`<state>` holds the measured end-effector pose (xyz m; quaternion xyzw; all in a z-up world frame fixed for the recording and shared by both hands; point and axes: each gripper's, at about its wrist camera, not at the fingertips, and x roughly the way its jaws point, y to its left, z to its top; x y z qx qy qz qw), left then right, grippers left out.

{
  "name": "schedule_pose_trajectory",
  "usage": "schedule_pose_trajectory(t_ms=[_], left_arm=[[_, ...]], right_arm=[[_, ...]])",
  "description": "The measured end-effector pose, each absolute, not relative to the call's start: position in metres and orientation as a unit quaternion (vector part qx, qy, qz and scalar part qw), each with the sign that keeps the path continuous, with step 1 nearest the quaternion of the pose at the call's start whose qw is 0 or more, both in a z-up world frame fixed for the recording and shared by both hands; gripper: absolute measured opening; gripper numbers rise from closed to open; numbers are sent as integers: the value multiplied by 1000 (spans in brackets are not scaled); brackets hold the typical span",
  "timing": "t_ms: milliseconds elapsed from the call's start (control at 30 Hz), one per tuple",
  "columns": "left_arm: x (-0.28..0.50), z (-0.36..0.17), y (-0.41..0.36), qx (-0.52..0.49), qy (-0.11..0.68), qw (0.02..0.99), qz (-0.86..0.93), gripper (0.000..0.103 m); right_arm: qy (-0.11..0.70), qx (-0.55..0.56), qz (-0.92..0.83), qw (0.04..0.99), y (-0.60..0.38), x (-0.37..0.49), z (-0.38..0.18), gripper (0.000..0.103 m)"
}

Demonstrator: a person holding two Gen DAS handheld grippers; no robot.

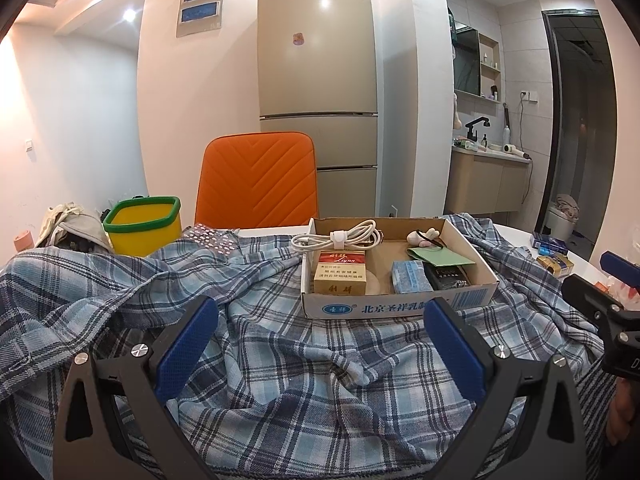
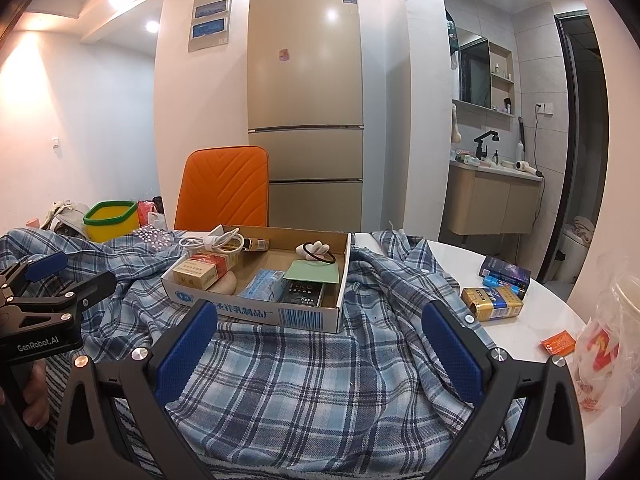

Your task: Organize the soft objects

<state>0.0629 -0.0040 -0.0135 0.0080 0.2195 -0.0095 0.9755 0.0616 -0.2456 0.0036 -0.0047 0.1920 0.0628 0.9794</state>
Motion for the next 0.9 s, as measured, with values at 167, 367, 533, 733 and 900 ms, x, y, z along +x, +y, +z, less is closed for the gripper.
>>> schedule_pose_trajectory(t_ms=[167, 367, 533, 733, 900], left_arm=[[64, -14, -4, 10, 225, 974, -7, 102], [66, -16, -5, 13, 235, 972, -7, 102], [66, -15, -5, 13, 235, 972, -7, 102], [64, -14, -5, 12, 234, 972, -7, 102], [65, -13, -6, 13, 233, 972, -7, 102]], right_arm=[[192, -5, 63, 979, -246, 62, 4, 103], [193, -5, 63, 979, -246, 62, 5, 103], [193, -5, 63, 979, -246, 62, 5, 103], [193, -5, 63, 979, -246, 62, 5, 103], [194, -5, 63, 979, -246, 61, 5, 103]])
